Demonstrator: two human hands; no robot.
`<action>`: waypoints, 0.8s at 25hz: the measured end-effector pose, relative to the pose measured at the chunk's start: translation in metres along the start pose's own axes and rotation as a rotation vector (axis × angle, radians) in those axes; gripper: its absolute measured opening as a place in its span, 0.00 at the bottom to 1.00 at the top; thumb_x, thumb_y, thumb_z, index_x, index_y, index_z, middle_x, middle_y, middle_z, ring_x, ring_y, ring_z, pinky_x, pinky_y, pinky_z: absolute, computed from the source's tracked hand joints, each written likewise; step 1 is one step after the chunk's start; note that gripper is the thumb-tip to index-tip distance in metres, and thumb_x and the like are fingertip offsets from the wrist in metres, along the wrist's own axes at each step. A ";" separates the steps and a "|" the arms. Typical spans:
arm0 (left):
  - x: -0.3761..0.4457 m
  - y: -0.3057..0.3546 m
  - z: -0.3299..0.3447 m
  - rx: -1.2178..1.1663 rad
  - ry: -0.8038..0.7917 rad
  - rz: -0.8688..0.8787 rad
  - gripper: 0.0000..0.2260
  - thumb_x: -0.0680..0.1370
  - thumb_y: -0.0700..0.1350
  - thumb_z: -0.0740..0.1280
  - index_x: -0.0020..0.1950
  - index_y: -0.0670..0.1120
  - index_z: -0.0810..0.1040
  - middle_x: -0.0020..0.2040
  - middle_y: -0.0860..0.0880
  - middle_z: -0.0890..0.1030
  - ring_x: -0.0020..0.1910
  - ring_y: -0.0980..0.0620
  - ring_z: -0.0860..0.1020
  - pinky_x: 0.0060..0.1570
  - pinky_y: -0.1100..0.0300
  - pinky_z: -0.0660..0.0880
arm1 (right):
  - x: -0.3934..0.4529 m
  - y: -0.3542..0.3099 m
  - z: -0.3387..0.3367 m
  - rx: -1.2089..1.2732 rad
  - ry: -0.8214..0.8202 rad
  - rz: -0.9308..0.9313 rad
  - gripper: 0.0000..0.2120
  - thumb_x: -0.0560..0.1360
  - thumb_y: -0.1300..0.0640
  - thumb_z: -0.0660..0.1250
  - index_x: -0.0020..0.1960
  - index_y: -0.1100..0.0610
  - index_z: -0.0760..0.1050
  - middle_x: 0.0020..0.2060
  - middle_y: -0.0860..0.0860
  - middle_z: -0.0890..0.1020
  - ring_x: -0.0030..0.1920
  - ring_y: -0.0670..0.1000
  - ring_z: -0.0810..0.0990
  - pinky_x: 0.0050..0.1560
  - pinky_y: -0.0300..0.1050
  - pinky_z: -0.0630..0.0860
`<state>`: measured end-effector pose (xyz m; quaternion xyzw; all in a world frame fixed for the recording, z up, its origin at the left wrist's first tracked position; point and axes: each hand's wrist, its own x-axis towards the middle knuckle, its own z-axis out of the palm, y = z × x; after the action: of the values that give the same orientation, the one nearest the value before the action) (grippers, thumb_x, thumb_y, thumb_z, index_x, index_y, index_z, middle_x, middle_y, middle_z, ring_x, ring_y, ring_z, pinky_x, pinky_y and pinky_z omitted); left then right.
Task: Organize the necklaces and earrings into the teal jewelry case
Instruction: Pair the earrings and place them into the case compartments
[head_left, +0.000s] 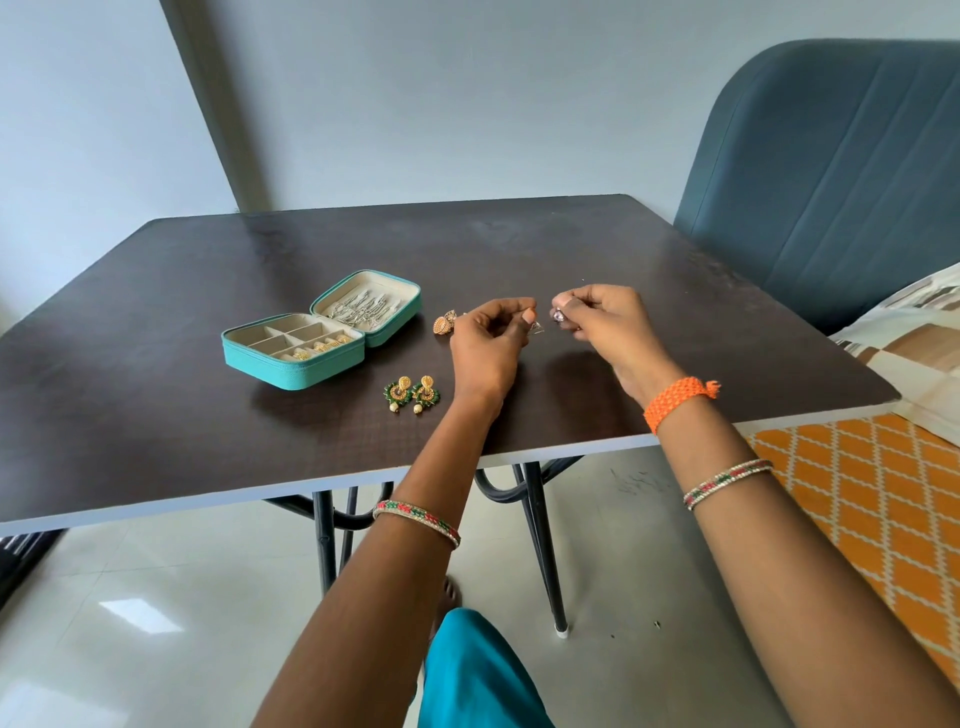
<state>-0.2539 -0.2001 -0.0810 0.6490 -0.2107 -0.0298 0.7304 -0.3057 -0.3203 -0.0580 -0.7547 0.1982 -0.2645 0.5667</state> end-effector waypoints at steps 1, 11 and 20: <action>0.000 0.001 0.000 -0.006 -0.009 -0.003 0.07 0.77 0.38 0.67 0.53 0.40 0.81 0.41 0.50 0.81 0.40 0.58 0.78 0.44 0.64 0.79 | -0.004 -0.003 0.000 0.107 -0.050 0.075 0.07 0.77 0.58 0.65 0.40 0.54 0.77 0.36 0.50 0.81 0.37 0.45 0.78 0.40 0.36 0.73; -0.006 0.007 0.000 0.067 -0.100 0.021 0.05 0.75 0.40 0.70 0.48 0.39 0.82 0.40 0.42 0.82 0.37 0.52 0.78 0.35 0.63 0.77 | -0.018 -0.005 0.008 0.398 -0.087 0.223 0.07 0.78 0.65 0.62 0.42 0.58 0.75 0.39 0.54 0.79 0.40 0.49 0.79 0.38 0.38 0.78; -0.009 0.005 -0.008 -0.004 -0.101 0.001 0.07 0.75 0.37 0.69 0.52 0.40 0.82 0.41 0.47 0.83 0.40 0.55 0.79 0.44 0.61 0.79 | -0.025 -0.006 -0.001 0.179 -0.070 0.034 0.05 0.75 0.67 0.66 0.49 0.60 0.79 0.41 0.55 0.83 0.40 0.46 0.82 0.38 0.36 0.78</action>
<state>-0.2603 -0.1889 -0.0790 0.6450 -0.2477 -0.0627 0.7202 -0.3261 -0.3042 -0.0561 -0.7066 0.1664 -0.2449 0.6427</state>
